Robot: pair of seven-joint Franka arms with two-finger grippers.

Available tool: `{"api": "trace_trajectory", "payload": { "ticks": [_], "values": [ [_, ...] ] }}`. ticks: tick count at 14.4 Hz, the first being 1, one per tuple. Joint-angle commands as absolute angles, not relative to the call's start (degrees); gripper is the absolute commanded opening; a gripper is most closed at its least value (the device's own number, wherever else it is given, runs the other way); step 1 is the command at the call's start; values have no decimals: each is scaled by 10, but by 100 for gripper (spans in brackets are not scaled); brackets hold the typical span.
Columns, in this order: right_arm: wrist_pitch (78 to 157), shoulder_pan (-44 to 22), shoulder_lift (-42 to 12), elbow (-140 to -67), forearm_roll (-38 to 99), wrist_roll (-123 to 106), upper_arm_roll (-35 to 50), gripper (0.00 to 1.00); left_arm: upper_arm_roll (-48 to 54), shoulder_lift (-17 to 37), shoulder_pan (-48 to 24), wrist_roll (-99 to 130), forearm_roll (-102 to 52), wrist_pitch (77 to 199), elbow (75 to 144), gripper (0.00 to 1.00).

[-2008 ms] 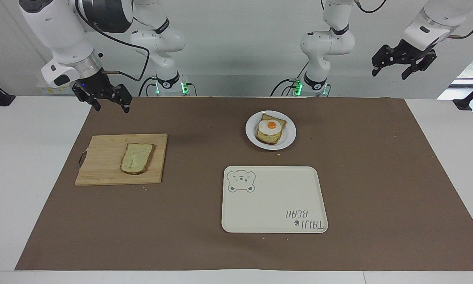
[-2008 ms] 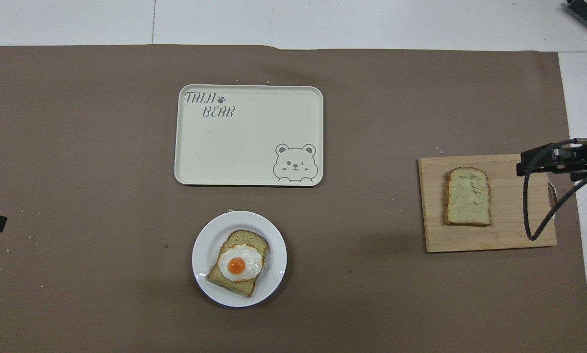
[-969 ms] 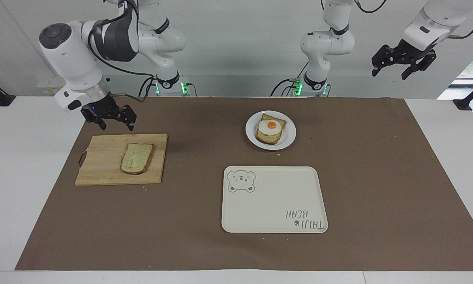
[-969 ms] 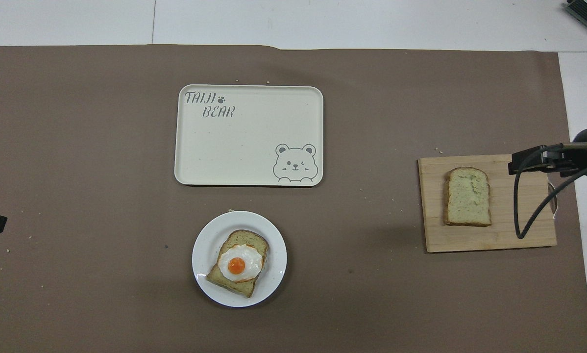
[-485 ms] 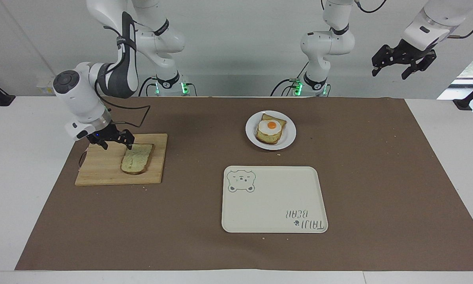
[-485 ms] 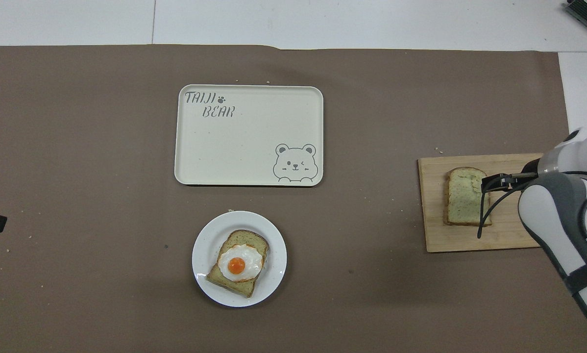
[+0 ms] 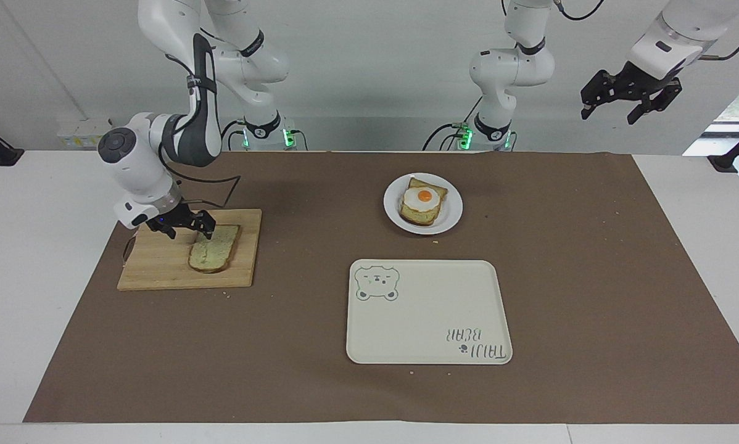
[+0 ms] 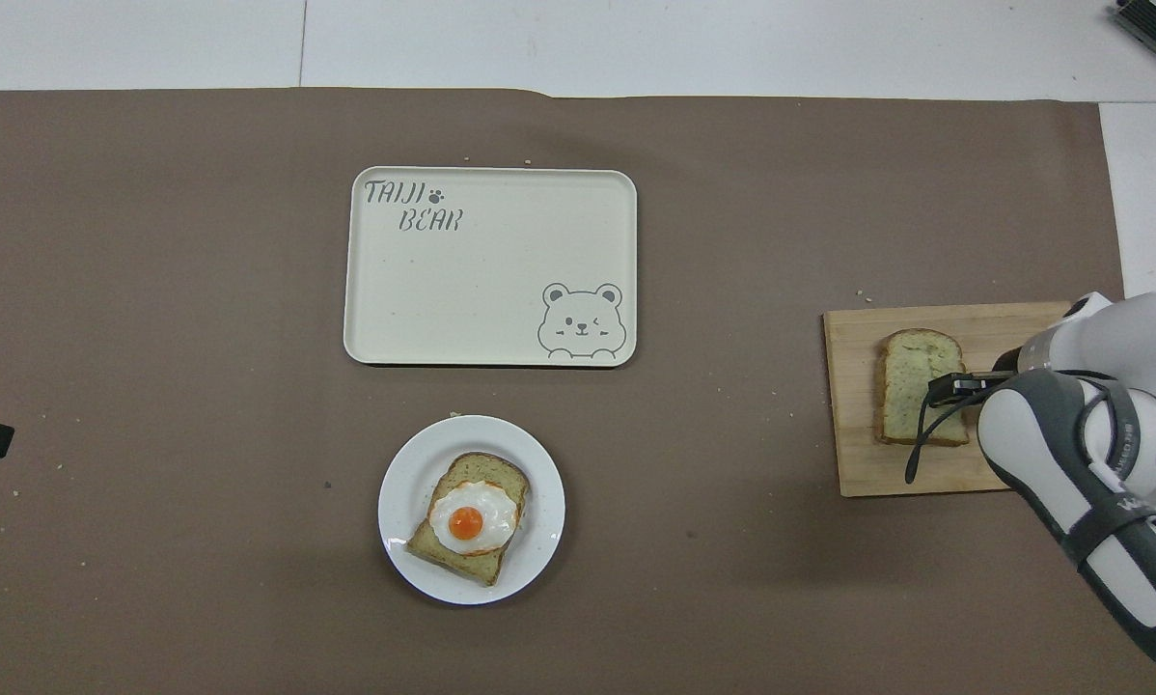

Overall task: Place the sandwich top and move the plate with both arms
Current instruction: 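Lower the right gripper onto the bread slice on the board and grasp it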

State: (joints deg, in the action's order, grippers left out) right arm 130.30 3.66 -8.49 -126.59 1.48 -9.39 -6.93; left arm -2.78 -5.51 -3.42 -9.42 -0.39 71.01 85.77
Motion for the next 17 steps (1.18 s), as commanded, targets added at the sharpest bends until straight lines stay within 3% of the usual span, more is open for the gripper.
{"api": "trace_trajectory", "payload": {
  "ticks": [1, 7, 13, 17],
  "values": [
    [1315, 52, -89, -1283, 9, -110, -67, 0, -25, -65, -32, -92, 4, 705, 867, 100],
    [1310, 47, -91, -1271, 10, -111, -66, 0, -25, -65, -32, -92, 4, 705, 867, 100],
    [1220, 45, -79, -1227, 11, -115, -66, 0, -25, -65, -33, -92, 3, 705, 867, 100],
    [1206, 46, -63, -1223, 74, -162, -67, 0, -25, -65, -32, -92, 3, 705, 867, 100]
  ]
}}
